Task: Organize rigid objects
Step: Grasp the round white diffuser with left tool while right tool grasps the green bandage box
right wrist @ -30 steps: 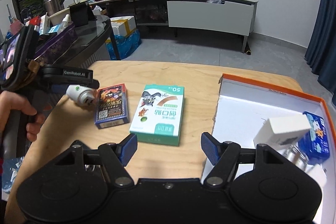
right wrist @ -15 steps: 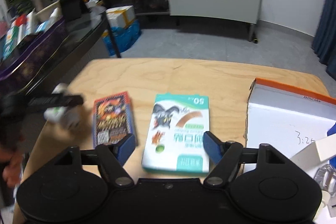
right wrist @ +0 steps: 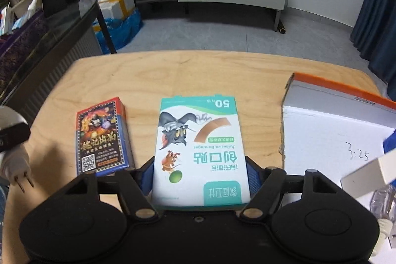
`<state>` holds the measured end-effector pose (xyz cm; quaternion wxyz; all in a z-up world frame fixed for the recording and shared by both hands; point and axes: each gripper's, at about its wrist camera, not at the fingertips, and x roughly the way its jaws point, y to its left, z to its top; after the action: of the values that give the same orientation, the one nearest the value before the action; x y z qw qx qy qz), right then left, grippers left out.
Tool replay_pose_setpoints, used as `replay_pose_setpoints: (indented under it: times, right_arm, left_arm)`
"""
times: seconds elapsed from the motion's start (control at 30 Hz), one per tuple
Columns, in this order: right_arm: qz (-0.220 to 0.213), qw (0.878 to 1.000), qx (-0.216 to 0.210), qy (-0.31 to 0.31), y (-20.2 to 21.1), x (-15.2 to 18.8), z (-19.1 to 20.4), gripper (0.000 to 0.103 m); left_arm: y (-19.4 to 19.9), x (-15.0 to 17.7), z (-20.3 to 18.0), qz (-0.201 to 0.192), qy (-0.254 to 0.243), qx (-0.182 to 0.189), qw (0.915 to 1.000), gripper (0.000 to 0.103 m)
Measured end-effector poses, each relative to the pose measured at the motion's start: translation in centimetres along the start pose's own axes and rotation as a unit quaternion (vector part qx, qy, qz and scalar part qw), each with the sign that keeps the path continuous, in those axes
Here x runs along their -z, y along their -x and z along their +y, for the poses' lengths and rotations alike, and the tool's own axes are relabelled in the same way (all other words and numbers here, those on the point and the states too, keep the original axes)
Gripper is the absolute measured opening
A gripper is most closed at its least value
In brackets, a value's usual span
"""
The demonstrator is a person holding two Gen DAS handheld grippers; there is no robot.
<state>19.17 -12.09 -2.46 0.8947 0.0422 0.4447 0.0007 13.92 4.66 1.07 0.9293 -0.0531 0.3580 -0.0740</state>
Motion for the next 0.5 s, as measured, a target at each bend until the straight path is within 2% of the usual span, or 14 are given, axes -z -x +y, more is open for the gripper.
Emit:
replay_pose_setpoints:
  times: [0.27,0.5]
  right_arm:
    - [-0.057,0.998,-0.022,-0.008,6.5,0.7,-1.4,0.084]
    - [-0.1,0.994,-0.01,-0.035,13.9,2.6,-5.9,0.084]
  left_arm:
    - [2.9,0.7,-3.9,-0.02,-0.026,0.015,0.9994,0.06]
    - [5.7,1.3,-9.1,-0.031,-0.053,0.044,0.9971,0.06]
